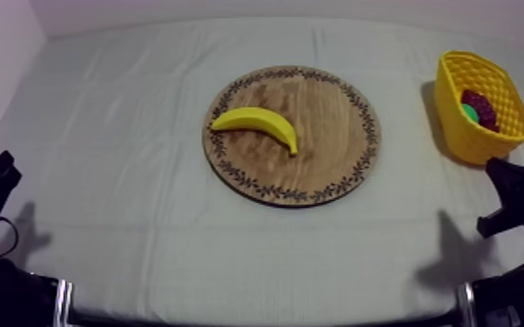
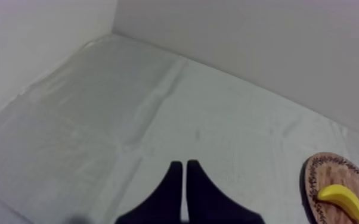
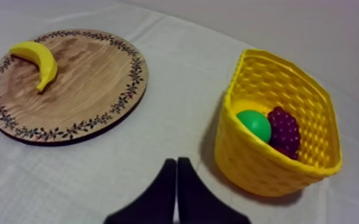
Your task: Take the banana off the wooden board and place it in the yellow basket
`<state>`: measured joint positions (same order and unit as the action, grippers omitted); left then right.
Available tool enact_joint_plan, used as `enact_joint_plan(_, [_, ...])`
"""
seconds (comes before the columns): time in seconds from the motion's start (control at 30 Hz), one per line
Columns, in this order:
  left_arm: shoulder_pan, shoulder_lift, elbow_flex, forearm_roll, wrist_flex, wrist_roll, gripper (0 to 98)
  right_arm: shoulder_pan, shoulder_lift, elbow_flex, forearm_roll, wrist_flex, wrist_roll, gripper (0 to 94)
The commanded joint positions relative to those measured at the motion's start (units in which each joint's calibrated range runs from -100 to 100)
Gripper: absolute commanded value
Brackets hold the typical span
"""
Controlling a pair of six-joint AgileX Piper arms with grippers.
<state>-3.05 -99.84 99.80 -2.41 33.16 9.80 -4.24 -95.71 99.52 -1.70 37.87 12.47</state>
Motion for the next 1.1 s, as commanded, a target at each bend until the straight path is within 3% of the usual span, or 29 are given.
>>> enact_joint_plan(0.0, [-0.02,0.02,-0.02,-0.01,-0.01,0.0,0.1,0.03,-0.05,0.03,-0.03,-0.04,0.05,0.5])
enact_joint_plan(0.37, [-0.02,0.02,-0.02,-0.01,-0.01,0.0,0.1,-0.58,-0.05,0.03,-0.03,-0.04,0.2,0.5])
enact_joint_plan(0.8, [-0.02,0.02,-0.02,-0.01,-0.01,0.0,0.1,-9.79,-0.05,0.03,-0.03,-0.04,1.57,0.4])
enact_joint_plan(1.07, [-0.02,0.02,-0.02,-0.01,-0.01,0.0,0.1,-12.23,0.02,0.03,-0.03,-0.04,3.87,0.5])
